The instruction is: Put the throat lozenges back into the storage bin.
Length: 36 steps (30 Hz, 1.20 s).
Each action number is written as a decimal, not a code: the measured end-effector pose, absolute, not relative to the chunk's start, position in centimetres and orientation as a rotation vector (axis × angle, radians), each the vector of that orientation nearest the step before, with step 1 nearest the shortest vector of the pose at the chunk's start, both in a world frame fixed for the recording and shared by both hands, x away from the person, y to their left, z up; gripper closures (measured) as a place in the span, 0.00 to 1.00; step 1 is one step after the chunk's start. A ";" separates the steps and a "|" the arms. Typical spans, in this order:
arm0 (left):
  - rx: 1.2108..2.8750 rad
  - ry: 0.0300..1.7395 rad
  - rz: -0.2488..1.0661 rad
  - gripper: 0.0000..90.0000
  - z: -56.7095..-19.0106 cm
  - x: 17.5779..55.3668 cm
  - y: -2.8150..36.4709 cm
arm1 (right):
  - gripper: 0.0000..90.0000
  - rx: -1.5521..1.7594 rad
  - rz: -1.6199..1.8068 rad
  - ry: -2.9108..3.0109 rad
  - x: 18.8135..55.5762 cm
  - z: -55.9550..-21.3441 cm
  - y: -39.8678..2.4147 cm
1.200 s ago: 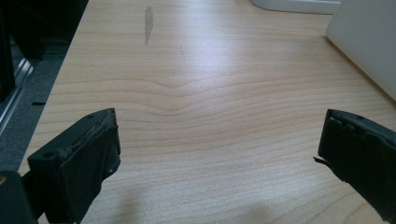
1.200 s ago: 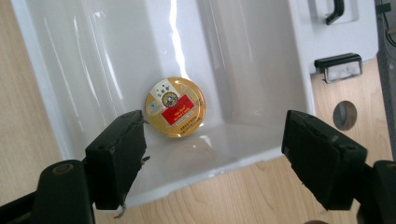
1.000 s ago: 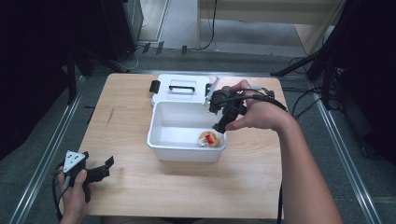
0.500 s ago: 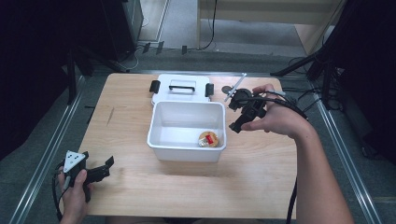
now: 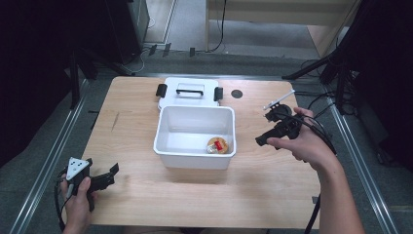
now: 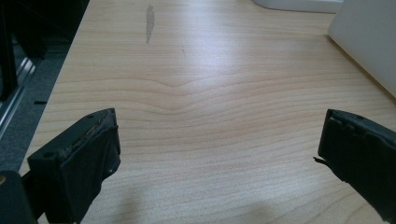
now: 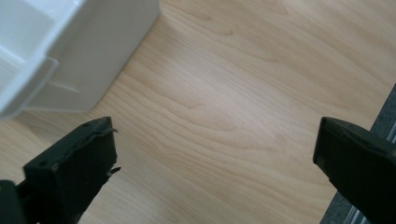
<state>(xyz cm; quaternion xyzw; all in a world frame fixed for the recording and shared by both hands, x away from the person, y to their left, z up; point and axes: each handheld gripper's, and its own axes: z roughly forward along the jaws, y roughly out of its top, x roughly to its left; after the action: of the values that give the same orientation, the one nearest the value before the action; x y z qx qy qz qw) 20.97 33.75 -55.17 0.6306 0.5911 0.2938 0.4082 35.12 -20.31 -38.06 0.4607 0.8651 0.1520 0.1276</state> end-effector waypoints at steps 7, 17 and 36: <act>1.594 1.489 0.745 0.00 -55.2 20.9 33.7 | 0.00 1.460 0.518 2.424 33.6 -40.0 -22.8; 1.591 1.490 0.751 0.00 -55.2 20.9 33.7 | 0.00 1.588 0.613 2.284 31.0 -44.5 -26.3; 1.591 1.491 0.755 0.00 -55.2 20.9 33.6 | 0.00 1.616 0.863 1.947 25.8 -53.5 -32.3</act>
<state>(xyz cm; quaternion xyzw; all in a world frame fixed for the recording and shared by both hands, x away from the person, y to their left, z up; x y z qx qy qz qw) 20.94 33.63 -55.16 0.6305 0.5906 0.2993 0.4051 25.83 -32.31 -53.50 0.5878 0.7085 0.3141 0.2319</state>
